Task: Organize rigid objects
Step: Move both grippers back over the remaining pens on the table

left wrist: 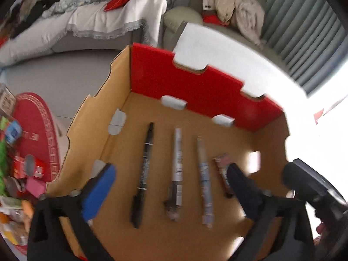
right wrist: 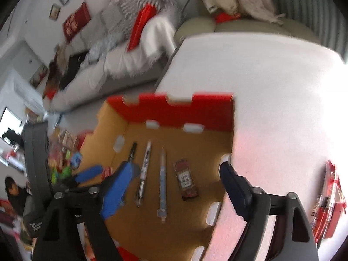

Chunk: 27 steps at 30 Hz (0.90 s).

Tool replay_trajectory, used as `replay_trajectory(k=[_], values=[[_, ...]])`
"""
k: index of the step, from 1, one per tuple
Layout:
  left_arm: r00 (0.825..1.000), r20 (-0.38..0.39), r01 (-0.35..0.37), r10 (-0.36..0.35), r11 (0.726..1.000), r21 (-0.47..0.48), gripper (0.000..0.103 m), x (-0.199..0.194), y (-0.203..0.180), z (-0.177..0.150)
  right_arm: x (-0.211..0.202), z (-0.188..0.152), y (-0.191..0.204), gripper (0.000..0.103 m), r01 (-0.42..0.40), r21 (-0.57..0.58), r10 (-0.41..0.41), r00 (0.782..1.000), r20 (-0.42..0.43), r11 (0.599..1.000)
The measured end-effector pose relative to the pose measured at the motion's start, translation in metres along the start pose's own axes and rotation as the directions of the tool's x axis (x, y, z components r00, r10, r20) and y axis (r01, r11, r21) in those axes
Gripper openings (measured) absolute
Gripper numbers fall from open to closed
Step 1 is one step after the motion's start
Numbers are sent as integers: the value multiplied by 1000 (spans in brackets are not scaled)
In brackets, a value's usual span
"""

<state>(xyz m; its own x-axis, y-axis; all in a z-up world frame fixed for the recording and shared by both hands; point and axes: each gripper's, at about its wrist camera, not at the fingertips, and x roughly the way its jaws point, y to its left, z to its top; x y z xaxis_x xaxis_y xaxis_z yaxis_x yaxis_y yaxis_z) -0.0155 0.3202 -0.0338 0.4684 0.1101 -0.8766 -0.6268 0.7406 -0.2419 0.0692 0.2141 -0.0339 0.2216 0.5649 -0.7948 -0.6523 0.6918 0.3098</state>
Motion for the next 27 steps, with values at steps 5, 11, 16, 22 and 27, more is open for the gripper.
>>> replay_trajectory(k=[5,11,16,22,27], values=[[995,100,18,-22,999,41,103,-33,-18,-11,-55,-16,-15,103,-16,20,13,994,110,1000],[986,88,128,-144,978,166,103,-58,-92,-46,-103,-60,-87,103,117,170,-140,982,128,978],[977,20,192,-211,921,340,103,-57,-176,-89,-133,-111,-166,103,325,301,-360,930,69,897],[997,-18,76,-77,882,466,103,-4,-246,-125,-139,-161,-248,103,436,427,-439,893,-97,792],[1000,-15,2,6,872,490,103,37,-281,-115,-140,-181,-274,103,457,410,-449,885,-122,789]])
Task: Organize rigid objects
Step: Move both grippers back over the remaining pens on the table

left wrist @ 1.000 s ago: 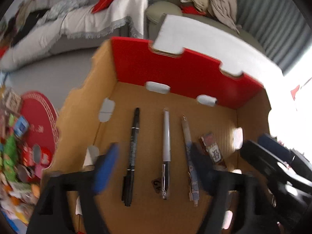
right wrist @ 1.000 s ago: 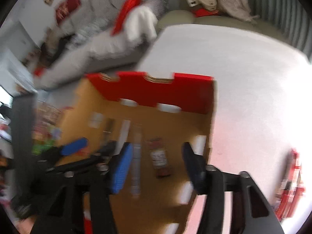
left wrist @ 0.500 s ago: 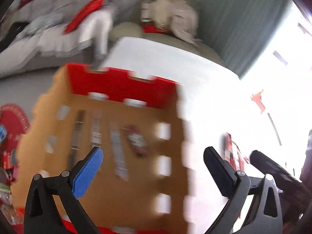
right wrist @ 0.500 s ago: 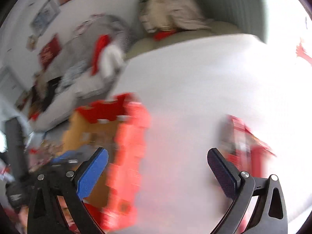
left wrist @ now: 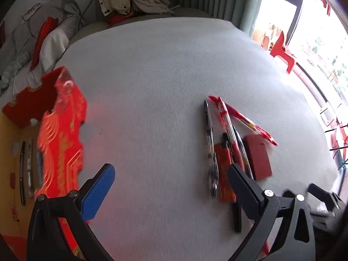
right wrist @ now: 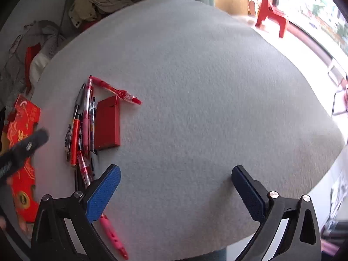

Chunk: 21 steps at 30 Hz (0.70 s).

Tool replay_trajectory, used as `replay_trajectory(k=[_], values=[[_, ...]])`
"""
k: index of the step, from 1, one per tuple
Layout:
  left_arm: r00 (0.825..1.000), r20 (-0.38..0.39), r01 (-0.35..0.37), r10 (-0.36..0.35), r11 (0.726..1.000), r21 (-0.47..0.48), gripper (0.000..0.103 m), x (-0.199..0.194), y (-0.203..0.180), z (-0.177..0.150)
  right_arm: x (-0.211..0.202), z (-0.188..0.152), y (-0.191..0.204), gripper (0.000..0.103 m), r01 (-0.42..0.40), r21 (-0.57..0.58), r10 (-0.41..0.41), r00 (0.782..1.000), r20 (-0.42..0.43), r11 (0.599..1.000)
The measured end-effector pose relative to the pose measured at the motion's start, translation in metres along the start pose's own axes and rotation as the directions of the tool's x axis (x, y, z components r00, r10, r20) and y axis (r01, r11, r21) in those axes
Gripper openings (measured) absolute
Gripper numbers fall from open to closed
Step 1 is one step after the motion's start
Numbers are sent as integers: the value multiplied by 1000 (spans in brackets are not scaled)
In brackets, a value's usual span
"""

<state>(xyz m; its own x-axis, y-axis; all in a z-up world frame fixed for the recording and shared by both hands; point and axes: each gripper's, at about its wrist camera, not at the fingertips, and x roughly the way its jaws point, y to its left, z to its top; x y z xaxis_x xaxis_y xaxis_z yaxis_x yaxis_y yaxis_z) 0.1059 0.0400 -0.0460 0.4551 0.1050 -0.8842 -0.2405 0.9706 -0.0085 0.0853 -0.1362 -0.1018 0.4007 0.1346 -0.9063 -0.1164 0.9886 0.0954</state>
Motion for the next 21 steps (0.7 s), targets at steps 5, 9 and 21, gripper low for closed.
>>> replay_trajectory(k=[5,9,21], values=[[997,-62,-49,48,999,-12,103,44,-11,23,1,1,11,103,47,-93,-48,999,-16,995],[992,-103,-68,67,998,-6,103,66,-15,33,-1,-1,18,103,64,-125,-65,998,-1,990],[986,-36,-162,161,986,-29,103,59,6,12,10,-8,49,103,50,-221,-56,998,-25,974]])
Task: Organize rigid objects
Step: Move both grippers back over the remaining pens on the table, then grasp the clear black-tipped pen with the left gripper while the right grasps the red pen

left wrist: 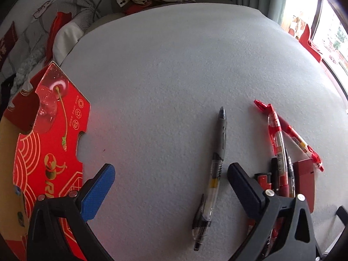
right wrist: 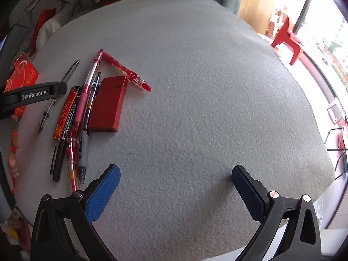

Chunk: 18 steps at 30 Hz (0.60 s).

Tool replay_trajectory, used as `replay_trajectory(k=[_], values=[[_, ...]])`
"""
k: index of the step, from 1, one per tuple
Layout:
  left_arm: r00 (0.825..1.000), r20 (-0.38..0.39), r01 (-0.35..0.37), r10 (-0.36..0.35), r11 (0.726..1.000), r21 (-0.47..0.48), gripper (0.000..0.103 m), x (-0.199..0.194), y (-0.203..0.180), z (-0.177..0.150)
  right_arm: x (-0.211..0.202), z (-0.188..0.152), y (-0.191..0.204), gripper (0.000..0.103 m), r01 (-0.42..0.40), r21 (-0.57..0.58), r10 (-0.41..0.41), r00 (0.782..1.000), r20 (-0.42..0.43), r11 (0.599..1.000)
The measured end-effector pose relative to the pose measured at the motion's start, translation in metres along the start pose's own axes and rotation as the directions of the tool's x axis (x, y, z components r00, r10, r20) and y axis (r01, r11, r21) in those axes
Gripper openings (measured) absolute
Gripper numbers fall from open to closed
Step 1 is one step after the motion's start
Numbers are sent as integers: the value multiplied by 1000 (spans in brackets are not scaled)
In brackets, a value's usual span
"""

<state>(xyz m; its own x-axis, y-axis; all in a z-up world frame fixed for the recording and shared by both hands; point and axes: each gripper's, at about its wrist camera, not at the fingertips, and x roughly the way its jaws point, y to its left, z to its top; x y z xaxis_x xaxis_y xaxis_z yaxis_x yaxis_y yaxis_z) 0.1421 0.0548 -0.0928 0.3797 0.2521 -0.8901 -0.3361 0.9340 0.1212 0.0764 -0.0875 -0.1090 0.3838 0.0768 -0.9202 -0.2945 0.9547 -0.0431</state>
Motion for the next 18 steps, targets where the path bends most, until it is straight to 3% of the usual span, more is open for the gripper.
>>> replay_trajectory(k=[3,6,10,12,14,18], values=[[999,47,-4,3,1000,18,103,-5,-2,-12,-9,32,-15,103,-85,29,83,994,65,996],[998,64,14,-14,1000,2,103,-8,-1,-21,-11,72,-8,103,-50,-53,56,992,112,997],[997,51,52,-50,998,-39,103,-6,5,-9,14,110,19,102,-21,-220,41,995,85,975],[996,43,76,-73,995,-60,103,-2,10,-8,28,116,34,90,-9,-284,27,998,61,959],[995,37,96,-93,992,-76,103,0,15,-6,47,119,42,69,-48,-321,49,999,-3,946],[994,49,104,-102,993,-62,103,2,20,-5,51,119,66,65,-90,-353,96,995,-1,931]])
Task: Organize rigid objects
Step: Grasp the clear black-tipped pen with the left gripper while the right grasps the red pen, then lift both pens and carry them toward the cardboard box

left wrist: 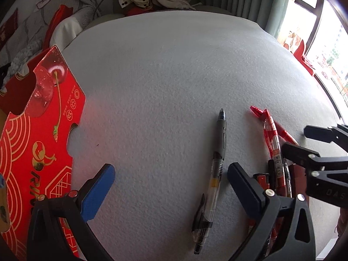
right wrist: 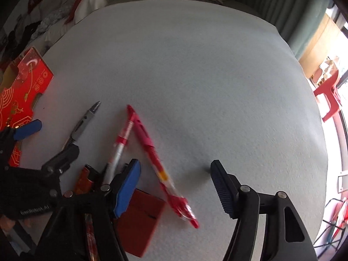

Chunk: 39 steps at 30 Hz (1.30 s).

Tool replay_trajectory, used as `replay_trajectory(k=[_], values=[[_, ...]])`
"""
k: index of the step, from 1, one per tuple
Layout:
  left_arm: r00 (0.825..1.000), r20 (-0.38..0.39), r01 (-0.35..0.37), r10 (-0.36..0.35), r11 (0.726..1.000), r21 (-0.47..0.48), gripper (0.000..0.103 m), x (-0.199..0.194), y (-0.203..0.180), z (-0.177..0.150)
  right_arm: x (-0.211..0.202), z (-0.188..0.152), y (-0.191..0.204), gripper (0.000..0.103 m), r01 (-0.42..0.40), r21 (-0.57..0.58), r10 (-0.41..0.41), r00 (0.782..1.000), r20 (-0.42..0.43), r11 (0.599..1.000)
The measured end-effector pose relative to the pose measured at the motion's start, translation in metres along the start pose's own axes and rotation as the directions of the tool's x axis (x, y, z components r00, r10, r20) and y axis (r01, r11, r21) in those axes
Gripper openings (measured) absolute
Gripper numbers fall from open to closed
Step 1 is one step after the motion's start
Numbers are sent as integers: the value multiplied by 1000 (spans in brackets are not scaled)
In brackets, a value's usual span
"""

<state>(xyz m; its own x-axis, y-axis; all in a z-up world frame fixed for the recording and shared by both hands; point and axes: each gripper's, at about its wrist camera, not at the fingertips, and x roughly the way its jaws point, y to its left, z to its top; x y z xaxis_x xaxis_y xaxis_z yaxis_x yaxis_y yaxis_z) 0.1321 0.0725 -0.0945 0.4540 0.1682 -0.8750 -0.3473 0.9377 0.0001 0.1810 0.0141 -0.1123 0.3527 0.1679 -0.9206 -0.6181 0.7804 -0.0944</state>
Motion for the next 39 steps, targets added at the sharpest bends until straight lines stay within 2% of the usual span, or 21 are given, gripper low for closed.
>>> replay_trajectory(k=[2,4,7,8,9,13,16,18,20,23,24,26,28,29,30,31,33,35,36,38,39], values=[[1000,5,8,-8,1000,5,103,0,3,-3,0,2,12,49,-13,-40,13,1000,1,999],[1000,12,9,-9,1000,13,103,-1,-1,-5,0,4,18,43,-25,-46,24,999,-22,999],[1000,11,22,-22,999,34,103,-1,-5,-6,-6,-6,4,17,-24,3,24,999,-39,1000],[999,9,31,-32,998,48,103,-1,-9,-6,-10,-13,-8,12,-30,33,31,998,-46,999],[999,7,42,-43,997,72,103,-1,-14,-6,-13,-22,-14,11,-28,58,31,998,-50,998],[996,19,82,-87,979,186,103,-2,-38,-4,-36,-72,-43,11,-48,197,61,996,-63,979],[989,66,115,-130,975,192,103,2,-40,-1,-46,-101,-50,12,-77,254,91,995,-41,964],[987,68,127,-145,968,215,103,3,-41,2,-49,-108,-49,12,-81,261,91,995,-27,962],[988,37,136,-148,963,231,103,5,-41,6,-51,-111,-50,12,-68,250,77,997,-25,966],[993,-8,121,-122,971,209,102,4,-39,13,-50,-104,-52,12,-48,214,54,998,-25,976],[993,-14,117,-117,972,201,98,3,-38,12,-50,-102,-53,12,-45,209,51,998,-21,977],[992,-14,127,-127,968,215,85,-4,-44,8,-49,-97,-58,12,-51,217,55,998,-13,975],[988,-12,150,-152,955,257,53,-13,-54,3,-47,-87,-63,12,-55,212,59,998,-11,976],[986,-18,166,-168,946,277,44,-16,-60,1,-46,-85,-60,12,-56,206,59,998,-12,977],[983,-27,180,-180,942,284,25,-18,-63,0,-45,-84,-57,12,-56,203,59,998,-12,978],[981,-40,195,-192,941,277,17,-19,-64,0,-46,-84,-57,13,-53,198,57,998,-12,979],[976,-50,216,-210,948,232,14,-17,-58,2,-46,-84,-53,17,-48,166,51,999,-12,985],[971,-51,238,-232,951,198,13,-16,-52,4,-46,-84,-48,26,-41,137,42,999,-8,990],[973,-52,229,-224,950,213,14,-16,-53,4,-46,-84,-45,29,-39,123,40,999,-6,992],[984,-38,178,-175,942,286,14,-18,-62,1,-44,-84,-33,52,-48,71,48,999,-7,996],[989,-24,149,-149,937,315,17,-19,-67,-1,-43,-84,-28,53,-35,45,36,999,-9,998]])
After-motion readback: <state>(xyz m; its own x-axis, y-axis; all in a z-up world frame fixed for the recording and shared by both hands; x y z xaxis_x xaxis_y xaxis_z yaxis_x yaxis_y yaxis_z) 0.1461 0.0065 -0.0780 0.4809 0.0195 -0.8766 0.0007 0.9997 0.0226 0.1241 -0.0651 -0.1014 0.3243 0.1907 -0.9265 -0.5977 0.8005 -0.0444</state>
